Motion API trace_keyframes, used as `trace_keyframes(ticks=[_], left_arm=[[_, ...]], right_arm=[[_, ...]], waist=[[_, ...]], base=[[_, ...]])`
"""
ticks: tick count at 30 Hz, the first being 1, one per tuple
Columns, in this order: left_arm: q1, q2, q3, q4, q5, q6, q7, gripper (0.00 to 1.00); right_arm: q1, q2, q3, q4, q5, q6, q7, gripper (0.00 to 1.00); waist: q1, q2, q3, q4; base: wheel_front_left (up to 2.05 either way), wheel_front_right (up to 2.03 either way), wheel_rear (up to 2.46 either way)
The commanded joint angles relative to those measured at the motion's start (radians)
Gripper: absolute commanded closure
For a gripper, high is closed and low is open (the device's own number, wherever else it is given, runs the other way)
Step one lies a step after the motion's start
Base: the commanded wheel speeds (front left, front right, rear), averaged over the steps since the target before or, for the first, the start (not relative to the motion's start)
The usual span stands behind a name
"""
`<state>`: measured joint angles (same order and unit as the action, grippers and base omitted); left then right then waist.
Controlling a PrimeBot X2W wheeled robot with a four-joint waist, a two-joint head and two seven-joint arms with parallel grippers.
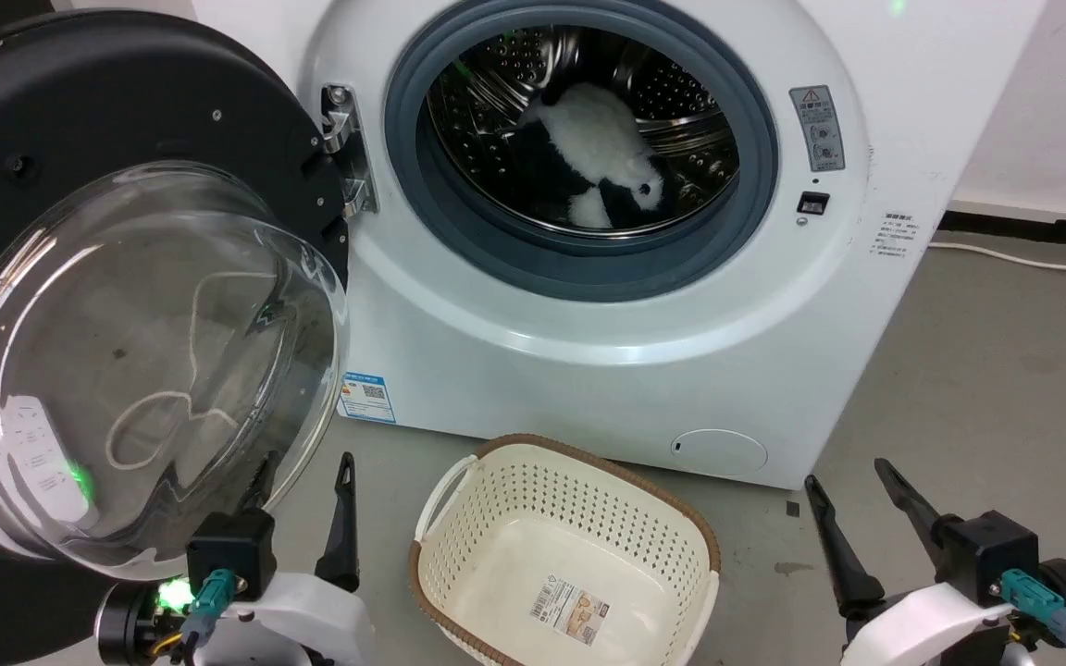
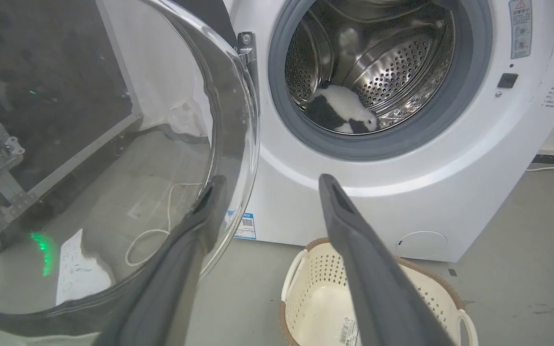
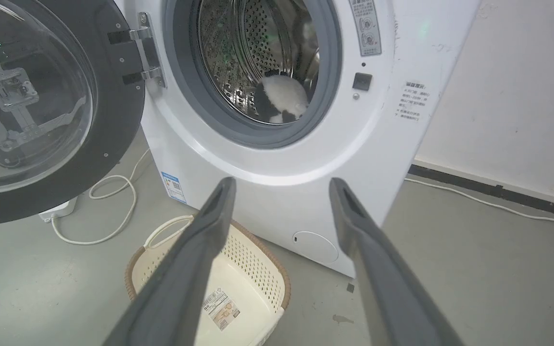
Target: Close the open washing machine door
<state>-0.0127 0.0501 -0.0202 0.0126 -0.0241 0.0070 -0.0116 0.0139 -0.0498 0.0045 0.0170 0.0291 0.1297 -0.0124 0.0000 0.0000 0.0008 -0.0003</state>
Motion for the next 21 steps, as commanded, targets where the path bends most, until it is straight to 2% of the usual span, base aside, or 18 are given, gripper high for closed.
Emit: trace_keyframes(ticks=[1,17,18,19,21], left_arm=[[0.002,0.000,-0.008,0.006,-0.011,0.005,-0.014,0.00],[0.004,0.000,-0.047,0.029,-0.061,0.014,-0.057,0.00],[0.003,0.000,-0.049,0.029,-0.063,0.014,-0.059,0.72],[0.003,0.000,-0.050,0.028,-0.065,0.013,-0.061,1.00],[0.002,0.001,-0.054,0.022,-0.067,0.011,-0.065,1.00]], right_arm=[[0.006,0.000,0.002,0.004,0.014,0.000,-0.014,0.00],[0.020,0.000,0.014,0.025,0.072,0.000,-0.056,0.00],[0.021,0.000,0.015,0.027,0.075,0.000,-0.058,0.00],[0.022,0.000,0.016,0.028,0.077,0.000,-0.060,0.00],[0.023,0.000,0.017,0.030,0.083,0.000,-0.064,0.00]], waist=[[0.0000,0.0000,0.000,0.000],[0.0000,0.0000,0.002,-0.001],[0.0000,0.0000,0.002,-0.001],[0.0000,0.0000,0.002,-0.001],[0.0000,0.0000,0.002,0.000]], base=[[0.00,0.00,0.00],[0.00,0.00,0.00],[0.00,0.00,0.00],[0.00,0.00,0.00],[0.00,0.00,0.00]])
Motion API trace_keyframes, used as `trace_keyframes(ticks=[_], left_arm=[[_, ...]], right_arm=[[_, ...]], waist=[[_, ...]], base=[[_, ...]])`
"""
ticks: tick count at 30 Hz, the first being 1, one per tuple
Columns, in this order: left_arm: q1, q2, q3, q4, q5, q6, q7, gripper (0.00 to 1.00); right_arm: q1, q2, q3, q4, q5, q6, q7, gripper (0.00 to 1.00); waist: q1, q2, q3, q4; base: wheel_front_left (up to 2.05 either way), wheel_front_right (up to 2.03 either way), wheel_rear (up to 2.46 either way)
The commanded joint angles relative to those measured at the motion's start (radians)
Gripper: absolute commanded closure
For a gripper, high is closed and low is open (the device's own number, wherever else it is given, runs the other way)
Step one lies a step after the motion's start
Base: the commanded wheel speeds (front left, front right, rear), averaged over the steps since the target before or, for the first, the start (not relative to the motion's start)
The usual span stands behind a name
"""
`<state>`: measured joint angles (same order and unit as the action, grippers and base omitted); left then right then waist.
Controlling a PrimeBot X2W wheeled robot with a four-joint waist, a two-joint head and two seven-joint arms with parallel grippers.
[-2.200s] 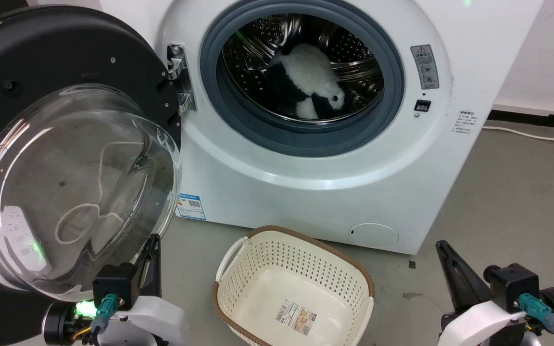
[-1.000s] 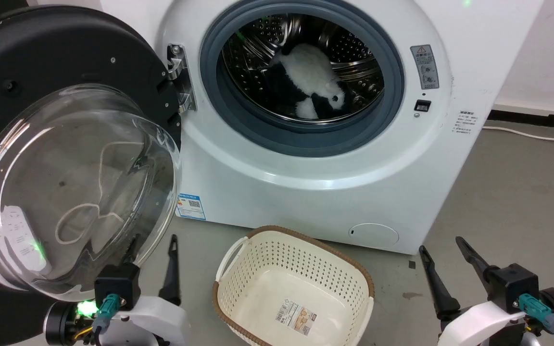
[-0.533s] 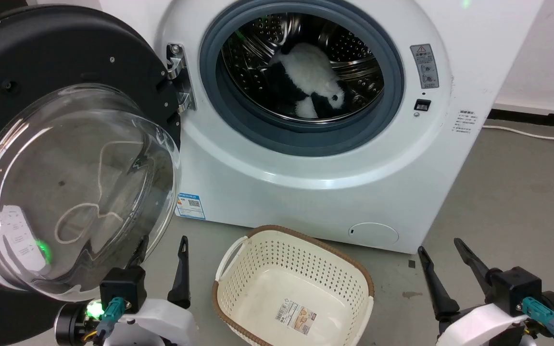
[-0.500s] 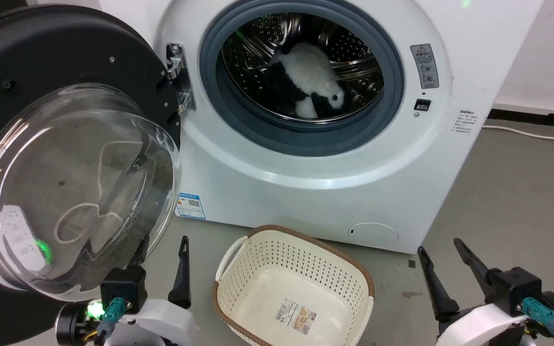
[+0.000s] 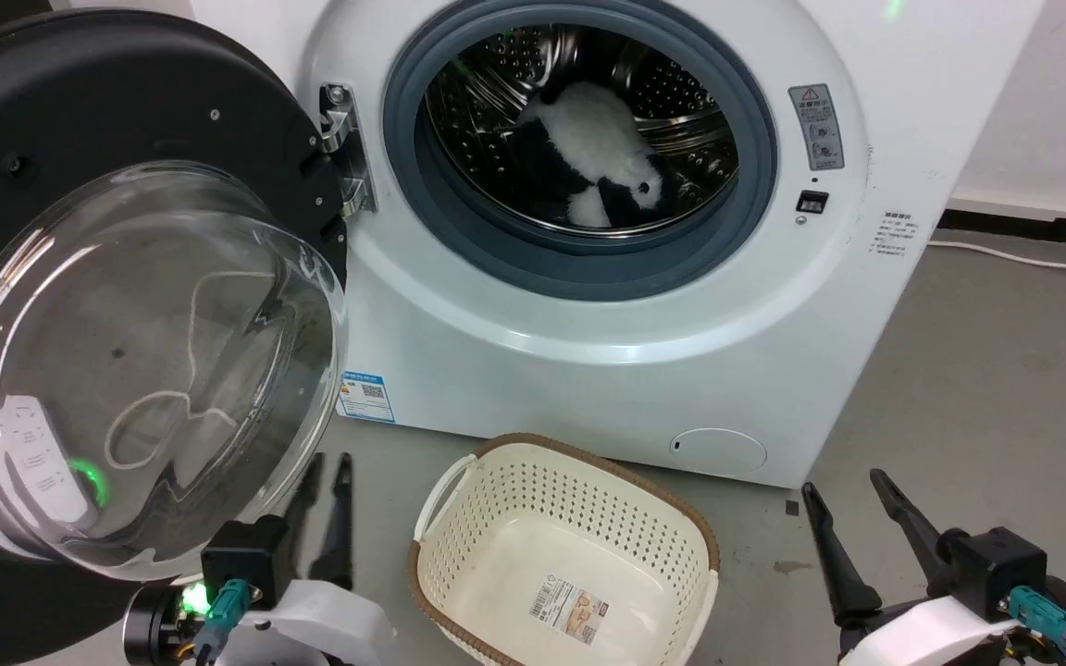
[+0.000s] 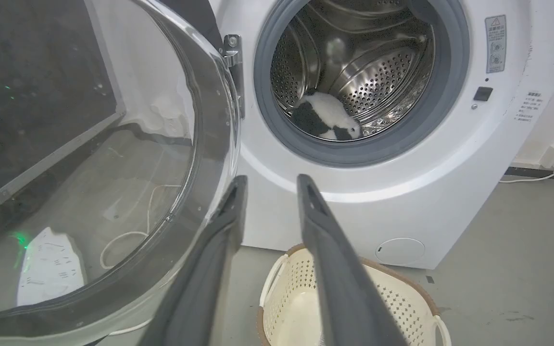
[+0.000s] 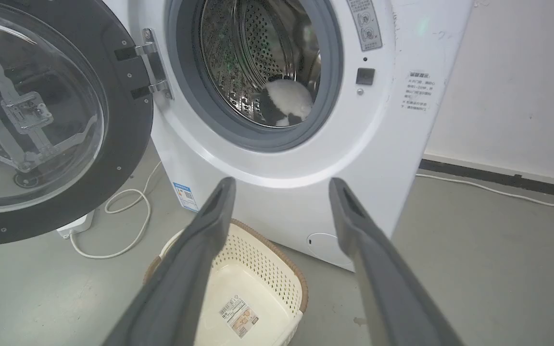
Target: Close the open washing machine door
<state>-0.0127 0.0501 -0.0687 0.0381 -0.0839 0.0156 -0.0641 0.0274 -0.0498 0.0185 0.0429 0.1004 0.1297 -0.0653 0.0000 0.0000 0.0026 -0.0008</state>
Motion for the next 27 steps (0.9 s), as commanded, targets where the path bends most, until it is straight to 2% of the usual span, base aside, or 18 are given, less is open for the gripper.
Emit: trace_keyframes(ticks=[1,6,8,13,14,17,18,19,20,21,23,24,27], left_arm=[[0.002,0.001,-0.007,-0.008,-0.008,0.000,-0.015,1.00],[-0.009,0.001,-0.002,-0.081,-0.005,-0.016,-0.025,1.00],[-0.043,0.000,0.049,-0.260,-0.011,-0.007,-0.038,1.00],[-0.077,0.000,0.115,-0.361,-0.005,0.007,-0.046,1.00],[-0.090,0.000,0.171,-0.388,-0.012,0.017,-0.050,1.00],[-0.101,0.000,0.282,-0.393,-0.027,0.023,-0.056,1.00],[-0.101,0.000,0.282,-0.393,-0.027,0.023,-0.056,1.00],[-0.108,0.001,0.361,-0.377,-0.051,0.025,-0.061,1.00],[-0.108,0.001,0.361,-0.377,-0.051,0.025,-0.061,1.00],[-0.117,0.002,0.402,-0.370,-0.066,0.026,-0.063,1.00],[-0.129,0.008,0.476,-0.340,-0.096,0.024,-0.067,1.00],[-0.143,0.020,0.543,-0.292,-0.128,0.022,-0.071,1.00],[-0.154,0.036,0.598,-0.239,-0.151,0.022,-0.075,1.00]], right_arm=[[0.011,0.000,0.003,0.006,0.015,0.000,-0.013,0.00],[0.016,0.000,0.005,0.013,0.030,0.000,-0.024,0.00],[0.020,0.000,0.004,0.024,0.046,0.000,-0.036,0.00],[0.023,0.000,0.004,0.034,0.058,0.000,-0.045,0.00],[0.025,0.000,0.005,0.039,0.065,0.000,-0.049,0.00],[0.029,0.000,0.007,0.046,0.075,0.000,-0.055,0.00],[0.029,0.000,0.007,0.046,0.075,0.000,-0.055,0.00],[0.031,0.000,0.007,0.050,0.081,0.000,-0.059,0.00],[0.031,0.000,0.007,0.050,0.081,0.000,-0.059,0.00],[0.033,0.000,0.005,0.052,0.085,0.000,-0.061,0.00],[0.036,0.000,0.002,0.055,0.090,0.000,-0.066,0.00],[0.038,0.000,-0.002,0.058,0.094,0.001,-0.070,0.00],[0.040,0.000,-0.007,0.060,0.096,0.001,-0.074,0.00]], waist=[[0.0000,0.0000,0.000,0.002],[0.0000,0.0000,-0.003,0.012],[0.0000,0.0000,-0.006,0.043],[0.0000,0.0000,-0.011,0.073],[0.0000,0.0000,-0.013,0.089],[0.0000,0.0000,-0.016,0.114],[0.0000,0.0000,-0.016,0.114],[0.0000,0.0000,-0.016,0.130],[0.0000,0.0000,-0.016,0.130],[0.0000,0.0000,-0.016,0.138],[0.0000,0.0000,-0.014,0.152],[0.0000,0.0000,-0.011,0.165],[0.0000,0.0000,-0.002,0.177]], base=[[0.00,0.00,0.00],[0.00,0.00,0.00],[0.00,0.00,0.00],[0.00,0.00,0.00],[0.00,0.00,0.00],[0.00,0.00,0.00],[0.00,0.00,0.00],[0.00,0.00,0.00],[0.00,0.00,0.00],[0.00,0.00,0.00],[0.00,0.00,0.00],[0.00,0.00,0.00],[0.00,0.00,0.00]])
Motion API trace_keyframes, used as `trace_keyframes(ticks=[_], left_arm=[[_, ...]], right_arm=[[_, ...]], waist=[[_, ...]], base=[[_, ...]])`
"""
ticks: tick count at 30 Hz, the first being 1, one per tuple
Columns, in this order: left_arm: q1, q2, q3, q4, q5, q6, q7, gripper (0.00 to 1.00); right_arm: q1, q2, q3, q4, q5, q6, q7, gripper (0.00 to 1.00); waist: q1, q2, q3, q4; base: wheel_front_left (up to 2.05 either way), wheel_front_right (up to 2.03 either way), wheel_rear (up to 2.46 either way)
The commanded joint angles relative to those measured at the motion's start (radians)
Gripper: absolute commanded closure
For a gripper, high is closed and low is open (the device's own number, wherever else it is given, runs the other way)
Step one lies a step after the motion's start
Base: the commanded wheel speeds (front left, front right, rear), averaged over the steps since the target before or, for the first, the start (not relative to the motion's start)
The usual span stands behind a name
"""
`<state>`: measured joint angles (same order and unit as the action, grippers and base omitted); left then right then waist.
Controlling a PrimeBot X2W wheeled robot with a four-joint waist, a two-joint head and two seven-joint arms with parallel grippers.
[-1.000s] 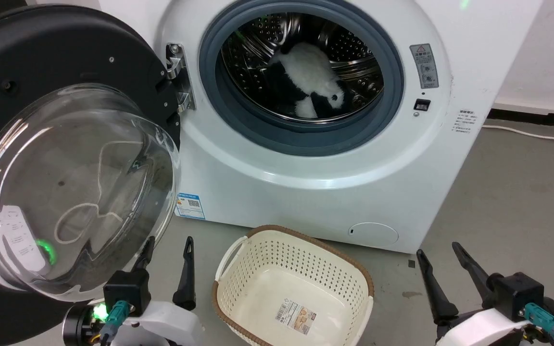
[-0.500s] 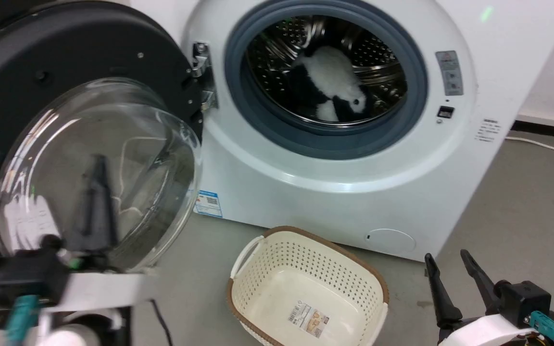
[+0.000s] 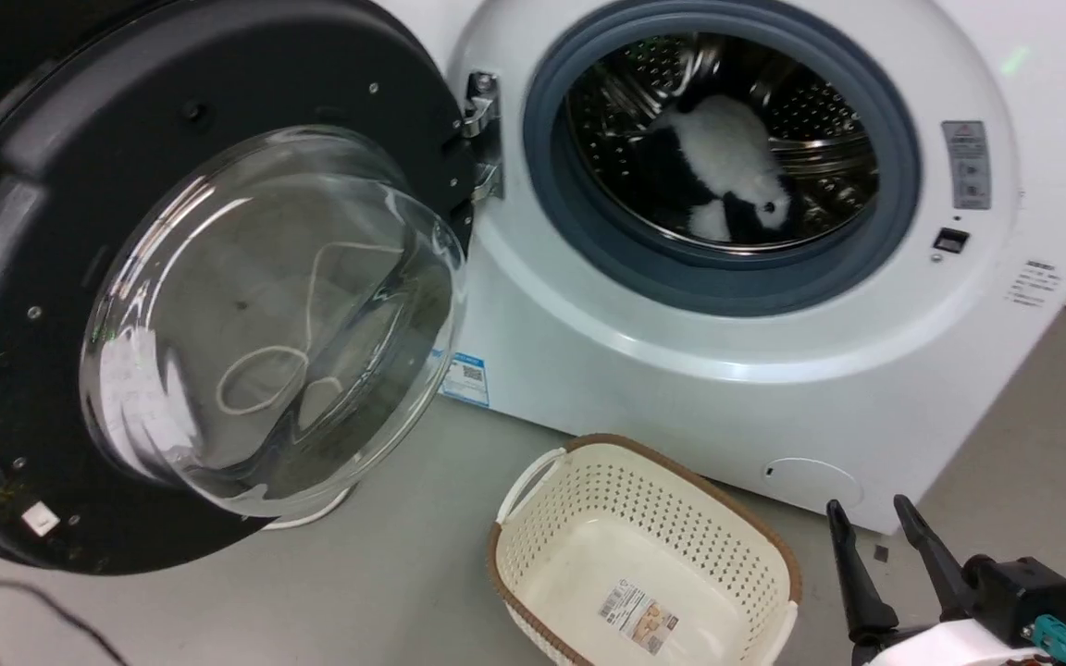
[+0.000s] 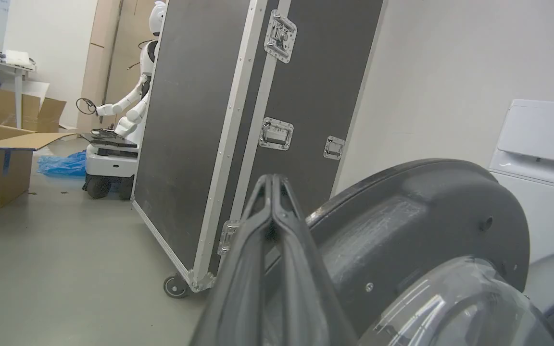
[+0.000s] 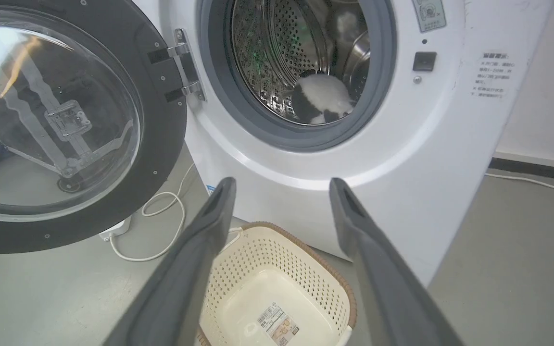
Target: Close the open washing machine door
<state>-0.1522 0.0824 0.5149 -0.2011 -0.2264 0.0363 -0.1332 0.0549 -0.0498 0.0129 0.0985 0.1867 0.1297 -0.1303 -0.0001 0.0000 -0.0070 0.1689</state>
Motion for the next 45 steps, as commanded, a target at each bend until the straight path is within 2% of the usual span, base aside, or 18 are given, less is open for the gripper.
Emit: trace_keyframes(ticks=[1,9,12,16,17,18,24,29,31,39,45], left_arm=[[-0.021,0.013,0.039,0.026,-0.021,0.004,-0.008,1.00],[-0.069,0.109,0.117,0.245,-0.109,0.015,0.096,1.00],[-0.093,0.144,0.121,0.295,-0.146,-0.002,0.149,1.00],[-0.137,0.177,0.113,0.337,-0.217,-0.045,0.227,1.00],[-0.171,0.189,0.092,0.362,-0.271,-0.070,0.305,1.00],[-0.181,0.193,0.086,0.368,-0.287,-0.075,0.333,1.00],[-0.205,0.218,0.065,0.378,-0.388,-0.078,0.541,1.00],[-0.200,0.208,0.061,0.327,-0.504,-0.063,0.742,1.00],[-0.142,0.170,0.055,0.177,-0.624,-0.030,0.951,1.00],[-0.029,0.106,-0.021,-0.090,-0.722,-0.044,1.151,1.00],[0.017,0.086,-0.118,-0.200,-0.788,-0.079,1.290,1.00]], right_arm=[[0.012,0.000,-0.004,0.005,0.009,0.001,-0.011,0.00],[-0.009,0.000,-0.029,-0.001,-0.014,0.001,-0.018,0.00],[-0.010,0.000,-0.044,-0.013,-0.023,0.001,-0.010,0.00],[-0.008,0.000,-0.059,-0.036,-0.031,0.001,0.001,0.00],[-0.007,0.000,-0.068,-0.055,-0.037,0.001,0.011,0.00],[-0.008,0.000,-0.070,-0.061,-0.038,0.001,0.014,0.00],[-0.012,0.000,-0.072,-0.091,-0.037,0.001,0.027,0.00],[0.002,0.000,-0.074,-0.089,-0.023,0.001,0.020,0.00],[0.010,0.000,-0.071,-0.060,0.006,0.001,-0.001,0.00],[0.017,0.000,-0.104,0.012,0.044,0.001,-0.050,0.00],[0.032,0.000,-0.133,0.066,0.069,0.001,-0.082,0.00]], waist=[[0.0001,0.0000,0.015,0.012],[0.0001,0.0000,0.087,0.030],[0.0001,0.0000,0.112,0.038],[0.0001,0.0000,0.139,0.052],[0.0001,0.0000,0.156,0.063],[0.0001,0.0000,0.161,0.066],[0.0001,0.0000,0.184,0.080],[0.0001,0.0000,0.182,0.104],[0.0001,0.0000,0.154,0.141],[0.0001,0.0000,0.083,0.205],[0.0001,0.0000,0.043,0.245]], base=[[0.00,0.00,0.00],[0.00,0.00,0.00],[0.00,0.00,0.00],[0.00,0.00,0.00],[0.00,0.00,0.00],[0.00,0.00,0.00],[0.00,0.00,0.00],[0.00,0.00,0.00],[0.00,0.00,0.00],[0.00,0.00,0.00],[0.00,0.00,0.00]])
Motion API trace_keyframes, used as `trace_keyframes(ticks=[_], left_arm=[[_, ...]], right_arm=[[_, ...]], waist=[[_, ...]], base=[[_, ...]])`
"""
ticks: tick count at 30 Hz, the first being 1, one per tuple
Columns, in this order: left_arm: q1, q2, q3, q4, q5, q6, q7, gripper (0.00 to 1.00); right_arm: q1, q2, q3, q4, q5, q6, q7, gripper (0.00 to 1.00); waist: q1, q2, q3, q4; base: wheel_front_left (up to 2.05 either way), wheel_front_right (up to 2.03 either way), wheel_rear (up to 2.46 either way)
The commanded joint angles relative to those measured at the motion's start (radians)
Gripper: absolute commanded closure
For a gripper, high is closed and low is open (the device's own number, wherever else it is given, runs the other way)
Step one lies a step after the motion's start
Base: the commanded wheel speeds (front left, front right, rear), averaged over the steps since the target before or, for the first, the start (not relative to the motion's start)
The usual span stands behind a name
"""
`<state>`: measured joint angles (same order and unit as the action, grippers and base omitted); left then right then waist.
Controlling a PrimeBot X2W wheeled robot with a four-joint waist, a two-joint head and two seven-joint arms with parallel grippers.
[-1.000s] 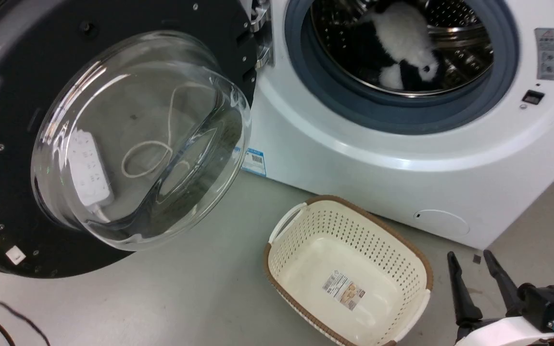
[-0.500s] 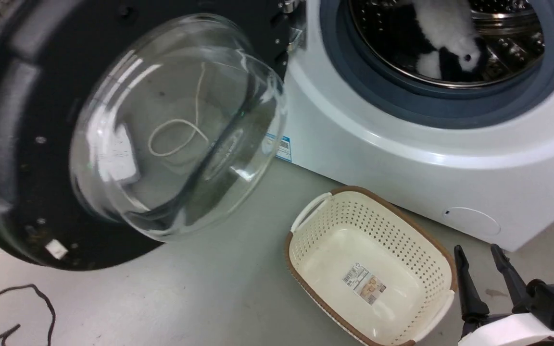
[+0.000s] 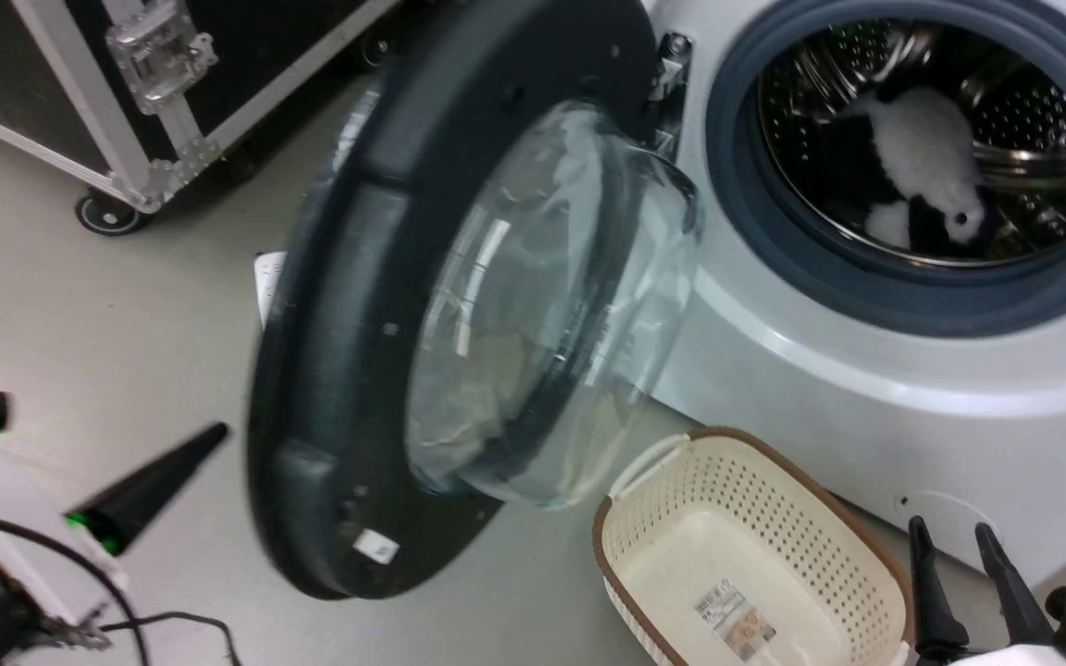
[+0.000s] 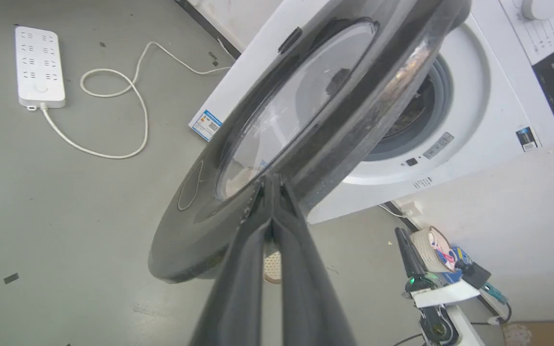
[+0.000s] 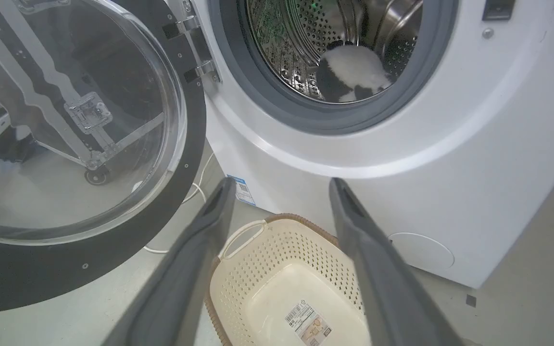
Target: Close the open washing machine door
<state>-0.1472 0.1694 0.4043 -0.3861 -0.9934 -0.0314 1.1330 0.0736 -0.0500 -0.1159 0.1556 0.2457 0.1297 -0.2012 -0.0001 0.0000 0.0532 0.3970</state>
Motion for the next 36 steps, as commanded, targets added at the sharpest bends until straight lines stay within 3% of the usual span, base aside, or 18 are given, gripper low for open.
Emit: trace_keyframes(ticks=[1,5,10,16,20,23,27,36], left_arm=[[0.015,-0.005,-0.026,-0.024,-0.030,-0.021,0.040,1.00],[0.015,-0.021,-0.091,-0.054,-0.029,-0.063,0.056,1.00],[0.000,0.066,-0.056,-0.011,0.153,-0.091,-0.080,1.00],[-0.031,0.060,0.137,0.080,0.180,-0.091,-0.333,1.00],[0.016,0.069,0.187,0.168,0.196,-0.093,-0.378,1.00],[0.038,0.062,0.127,0.215,0.194,-0.096,-0.378,1.00],[0.054,0.058,-0.035,0.228,0.179,-0.099,-0.368,1.00],[0.074,0.135,-0.418,0.099,0.080,-0.099,-0.356,1.00]], right_arm=[[0.014,0.000,-0.006,0.016,0.013,0.001,-0.016,0.00],[0.016,0.000,-0.010,0.043,0.030,0.001,-0.033,0.00],[0.006,0.000,0.003,0.063,0.045,0.001,-0.045,0.00],[0.007,0.000,0.009,0.082,0.049,0.001,-0.051,0.00],[0.021,0.000,-0.006,0.092,0.049,0.001,-0.054,0.00],[0.027,0.000,-0.014,0.095,0.045,0.001,-0.056,0.00],[0.023,0.000,-0.016,0.092,0.036,0.001,-0.056,0.00],[0.005,0.000,-0.013,0.091,0.033,0.001,-0.057,0.00]], waist=[[0.0001,0.0000,-0.020,0.020],[0.0001,0.0000,-0.031,0.018],[0.0001,0.0000,-0.033,-0.027],[0.0001,0.0000,-0.037,-0.108],[0.0001,0.0000,-0.044,-0.137],[0.0001,0.0000,-0.048,-0.145],[0.0001,0.0000,-0.053,-0.153],[0.0001,0.0000,-0.053,-0.185]], base=[[0.00,0.00,0.00],[0.00,0.00,0.00],[0.00,0.00,0.00],[0.00,0.00,0.00],[0.00,0.00,0.00],[0.00,0.00,0.00],[0.00,0.00,0.00],[0.00,0.00,0.00]])
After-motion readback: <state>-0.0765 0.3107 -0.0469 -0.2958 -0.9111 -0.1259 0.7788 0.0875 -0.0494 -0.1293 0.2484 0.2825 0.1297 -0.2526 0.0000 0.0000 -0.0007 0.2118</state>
